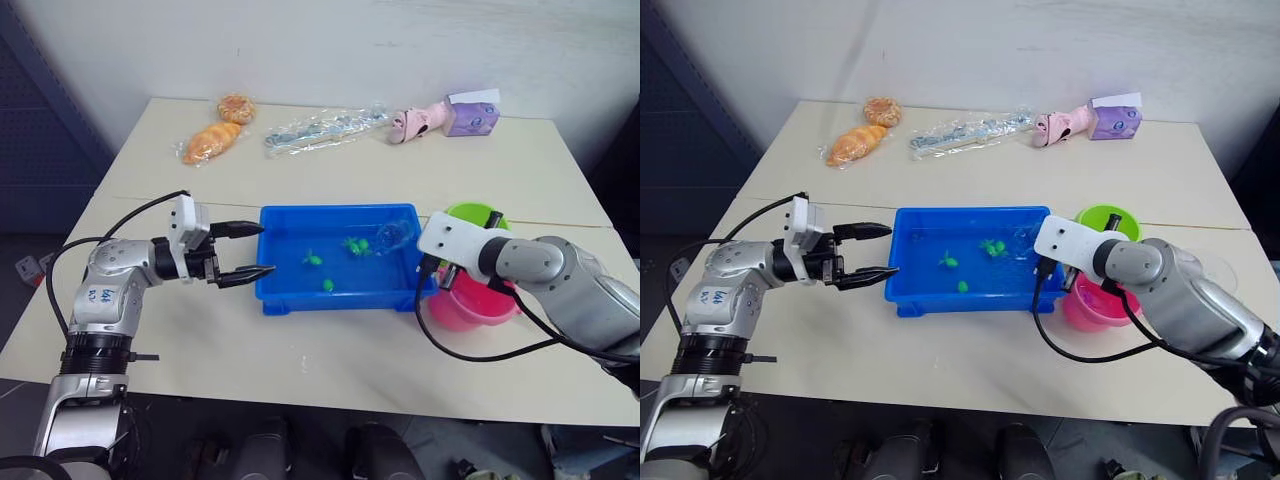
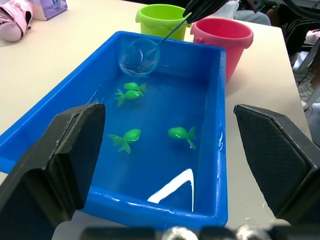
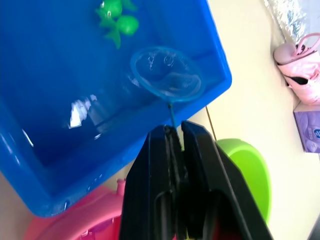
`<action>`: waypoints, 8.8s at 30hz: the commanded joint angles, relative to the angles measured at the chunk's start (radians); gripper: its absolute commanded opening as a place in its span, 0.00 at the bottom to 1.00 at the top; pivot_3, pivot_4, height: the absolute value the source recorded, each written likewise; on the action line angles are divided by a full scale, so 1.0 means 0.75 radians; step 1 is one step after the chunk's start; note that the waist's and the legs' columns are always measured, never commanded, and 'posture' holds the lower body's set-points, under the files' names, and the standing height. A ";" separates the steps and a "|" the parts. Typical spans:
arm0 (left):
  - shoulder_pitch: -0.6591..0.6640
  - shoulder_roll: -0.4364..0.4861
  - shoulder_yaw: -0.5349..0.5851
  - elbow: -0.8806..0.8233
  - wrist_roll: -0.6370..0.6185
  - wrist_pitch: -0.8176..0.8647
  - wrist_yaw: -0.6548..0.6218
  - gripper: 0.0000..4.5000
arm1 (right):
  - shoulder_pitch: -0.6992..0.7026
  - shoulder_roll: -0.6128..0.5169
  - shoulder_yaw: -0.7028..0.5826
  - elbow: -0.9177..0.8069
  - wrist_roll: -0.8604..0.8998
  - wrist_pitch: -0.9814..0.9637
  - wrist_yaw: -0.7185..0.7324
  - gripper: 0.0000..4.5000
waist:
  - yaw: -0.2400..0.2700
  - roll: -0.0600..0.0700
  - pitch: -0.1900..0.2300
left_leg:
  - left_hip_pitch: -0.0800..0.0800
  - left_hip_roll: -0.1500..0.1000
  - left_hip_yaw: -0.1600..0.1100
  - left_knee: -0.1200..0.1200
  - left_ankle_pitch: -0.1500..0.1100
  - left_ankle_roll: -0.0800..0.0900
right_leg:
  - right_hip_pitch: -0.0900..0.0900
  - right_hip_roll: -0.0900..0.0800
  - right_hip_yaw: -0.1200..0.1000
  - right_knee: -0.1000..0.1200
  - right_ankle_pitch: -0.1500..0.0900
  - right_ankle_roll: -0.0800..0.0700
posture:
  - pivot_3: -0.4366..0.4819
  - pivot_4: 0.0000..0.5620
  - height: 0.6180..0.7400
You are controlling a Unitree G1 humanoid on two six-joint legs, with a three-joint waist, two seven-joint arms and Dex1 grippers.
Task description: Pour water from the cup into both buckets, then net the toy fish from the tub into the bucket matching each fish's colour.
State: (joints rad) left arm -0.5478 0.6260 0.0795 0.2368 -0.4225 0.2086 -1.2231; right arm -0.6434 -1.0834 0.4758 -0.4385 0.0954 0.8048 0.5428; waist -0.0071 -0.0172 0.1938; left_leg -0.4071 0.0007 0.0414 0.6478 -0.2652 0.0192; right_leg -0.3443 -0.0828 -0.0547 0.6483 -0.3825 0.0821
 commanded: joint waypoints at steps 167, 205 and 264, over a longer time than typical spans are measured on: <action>0.029 0.198 0.041 0.017 0.000 -0.084 -0.191 0.99 | 0.157 0.476 -0.408 0.404 0.121 -0.768 0.725 0.00 | -0.025 0.006 0.003 | 0.003 0.000 0.001 0.001 0.004 -0.003 | 0.000 0.001 0.001 0.011 0.000 0.000 | 0.48 0.27 1.00; -0.291 -0.201 -0.129 -0.117 -0.121 0.239 -0.094 0.99 | 0.870 0.112 -1.298 0.608 -0.239 -1.396 0.216 0.00 | 0.007 0.006 0.003 | 0.004 -0.001 0.002 0.000 0.006 -0.004 | 0.002 0.004 0.002 0.007 0.000 0.000 | 0.48 0.27 1.00; -0.186 -0.272 -0.221 -0.189 0.009 0.120 0.068 0.99 | 0.637 -0.324 -0.682 1.067 -1.184 -2.115 -0.914 0.00 | 0.004 0.011 0.003 | 0.005 0.001 0.007 0.001 0.009 -0.007 | 0.000 0.005 0.006 0.009 0.000 0.000 | 0.48 0.27 1.00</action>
State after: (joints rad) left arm -0.6908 0.4141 -0.0970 0.1299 -0.4077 0.3060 -1.1728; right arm -0.1734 -1.3226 -0.0175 0.3956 -0.8185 -0.7669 -0.1415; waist -0.0043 -0.0090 0.1963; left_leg -0.4035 0.0016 0.0466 0.6484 -0.2585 0.0143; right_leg -0.3445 -0.0787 -0.0500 0.6554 -0.3826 0.0824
